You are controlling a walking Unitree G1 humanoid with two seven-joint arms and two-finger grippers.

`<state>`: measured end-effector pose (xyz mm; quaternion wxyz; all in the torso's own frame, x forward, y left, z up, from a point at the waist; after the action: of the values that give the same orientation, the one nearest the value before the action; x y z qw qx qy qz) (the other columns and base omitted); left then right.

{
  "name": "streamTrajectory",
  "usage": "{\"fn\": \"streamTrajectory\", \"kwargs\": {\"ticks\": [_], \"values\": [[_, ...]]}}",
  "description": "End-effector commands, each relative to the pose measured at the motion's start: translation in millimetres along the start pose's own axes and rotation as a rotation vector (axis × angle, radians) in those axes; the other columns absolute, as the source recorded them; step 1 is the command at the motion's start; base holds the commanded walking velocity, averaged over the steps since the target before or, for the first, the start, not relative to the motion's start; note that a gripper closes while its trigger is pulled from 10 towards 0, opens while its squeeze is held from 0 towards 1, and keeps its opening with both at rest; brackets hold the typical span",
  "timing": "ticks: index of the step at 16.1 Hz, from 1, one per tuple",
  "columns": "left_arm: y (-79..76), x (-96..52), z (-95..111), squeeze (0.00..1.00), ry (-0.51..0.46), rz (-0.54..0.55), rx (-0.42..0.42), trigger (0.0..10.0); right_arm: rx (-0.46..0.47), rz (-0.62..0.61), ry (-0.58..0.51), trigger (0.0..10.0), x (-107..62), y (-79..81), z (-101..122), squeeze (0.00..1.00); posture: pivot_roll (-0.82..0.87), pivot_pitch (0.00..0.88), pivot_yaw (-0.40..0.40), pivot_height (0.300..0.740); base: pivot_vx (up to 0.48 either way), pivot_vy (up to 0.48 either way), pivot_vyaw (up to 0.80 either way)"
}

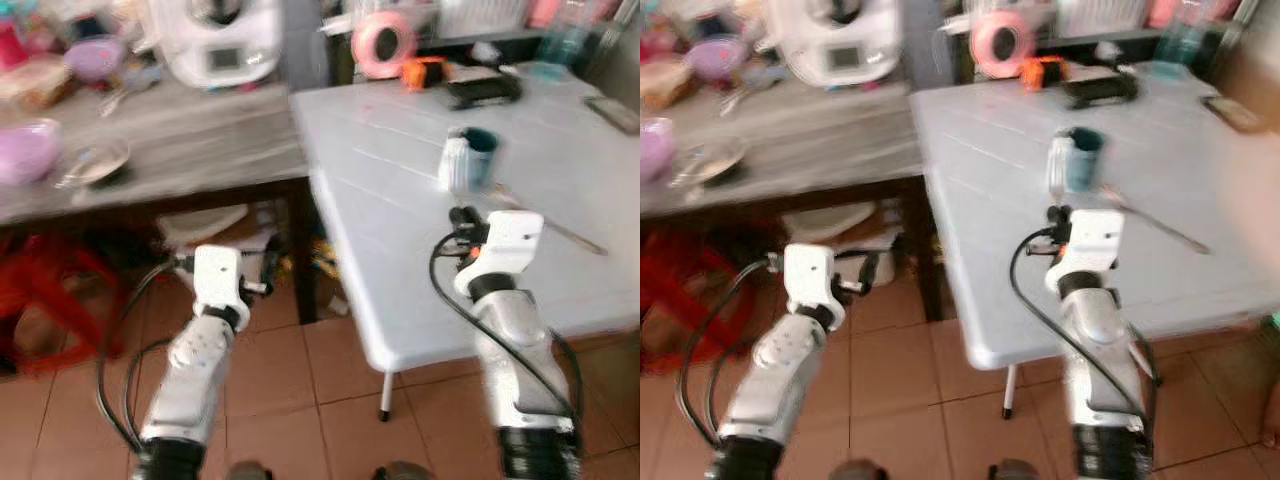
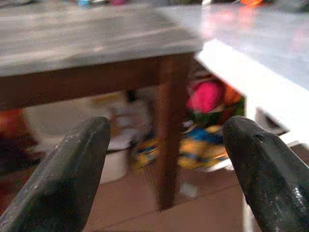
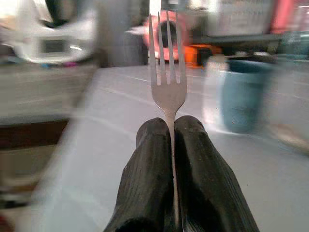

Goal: Setting the table

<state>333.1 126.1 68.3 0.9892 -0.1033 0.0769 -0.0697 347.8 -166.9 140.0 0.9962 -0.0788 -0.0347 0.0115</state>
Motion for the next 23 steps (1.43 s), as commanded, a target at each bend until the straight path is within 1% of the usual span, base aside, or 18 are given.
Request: {"fn": "streamTrajectory", "kwargs": {"ticks": [1,2,3,5,7,8,10,15,18,19,20,21,22,23], "values": [[4.3,-0.3,4,0.00,-0.014,0.009,0.004,10.0,0.005,0.013,-0.032,10.0,1.4,4.1,8,0.00,-0.04,0.000,0.055,0.740,0.000,0.480,0.00],[4.4,-0.4,4,0.00,-0.015,0.010,0.007,10.0,0.006,0.013,-0.032,10.0,1.4,3.8,8,0.00,-0.04,0.000,0.051,0.740,0.000,0.480,0.00],[3.1,-0.8,9,0.00,-0.042,-0.001,0.030,10.0,0.007,0.010,-0.030,10.0,1.1,2.5,8,0.00,-0.04,0.000,0.049,0.740,0.000,0.461,0.00],[1.9,0.4,17,0.00,-0.080,-0.007,0.008,10.0,0.008,0.008,-0.025,10.0,1.1,1.7,6,0.00,-0.04,0.000,0.044,0.740,0.000,0.446,0.00],[4.2,1.8,20,0.00,-0.090,0.004,0.023,10.0,0.009,0.008,-0.026,10.0,2.2,2.6,6,0.00,-0.04,0.000,0.042,0.740,0.000,0.426,0.00],[4.0,2.2,23,0.00,-0.108,0.000,0.046,10.0,0.009,0.010,-0.029,10.0,3.2,3.5,7,0.00,-0.04,0.000,0.043,0.740,0.266,0.401,0.00],[2.5,1.8,23,0.00,-0.112,-0.004,0.037,10.0,0.011,0.009,-0.033,10.0,4.7,3.3,8,0.00,-0.04,0.000,0.043,0.740,0.353,0.322,0.00],[1.3,4.3,22,0.00,-0.113,0.002,0.001,10.0,0.020,0.007,-0.028,10.0,5.4,4.2,5,0.00,-0.04,0.000,0.033,0.740,0.466,0.000,0.00],[3.2,8.6,26,0.00,-0.140,0.049,-0.005,10.0,0.031,0.016,-0.024,10.0,7.0,11.9,2,0.00,-0.04,0.000,0.026,0.740,0.480,0.000,0.00],[5.1,9.0,28,0.00,-0.149,0.062,-0.021,10.0,0.034,0.018,-0.028,10.0,7.7,13.5,4,0.00,-0.04,0.000,0.026,0.740,0.480,0.000,0.00],[6.6,8.7,29,0.00,-0.151,0.068,-0.016,10.0,0.036,0.019,-0.029,10.0,7.6,14.0,4,0.00,-0.04,0.000,0.026,0.740,0.480,0.000,0.00],[9.9,8.3,28,0.00,-0.150,0.084,-0.017,10.0,0.012,0.019,-0.029,10.0,7.7,12.9,3,0.00,-0.03,0.000,0.027,0.740,0.480,0.000,0.00],[10.1,8.0,28,0.00,-0.151,0.082,-0.009,10.0,-0.001,0.024,-0.039,10.0,7.5,12.3,5,0.00,-0.04,0.000,0.028,0.740,0.480,0.000,0.00],[11.3,7.6,28,0.00,-0.155,0.089,-0.003,10.0,0.001,0.015,-0.035,10.0,8.0,10.1,4,0.00,-0.04,0.000,0.029,0.740,0.472,0.000,0.76]]}}
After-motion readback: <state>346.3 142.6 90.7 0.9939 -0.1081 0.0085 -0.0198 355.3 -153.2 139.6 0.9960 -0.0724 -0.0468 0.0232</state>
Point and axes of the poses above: a point about 5 cm out from each wrist's last joint towards the gripper, its own x axis pointing out of the wrist towards the gripper, its own z axis along the axis of the wrist's last joint, y = z × x, the point moved 6 cm from there along x, pointing out of the wrist towards the gripper, and after that the axes turned 11 degrees about -x, right-handed, at the moved point
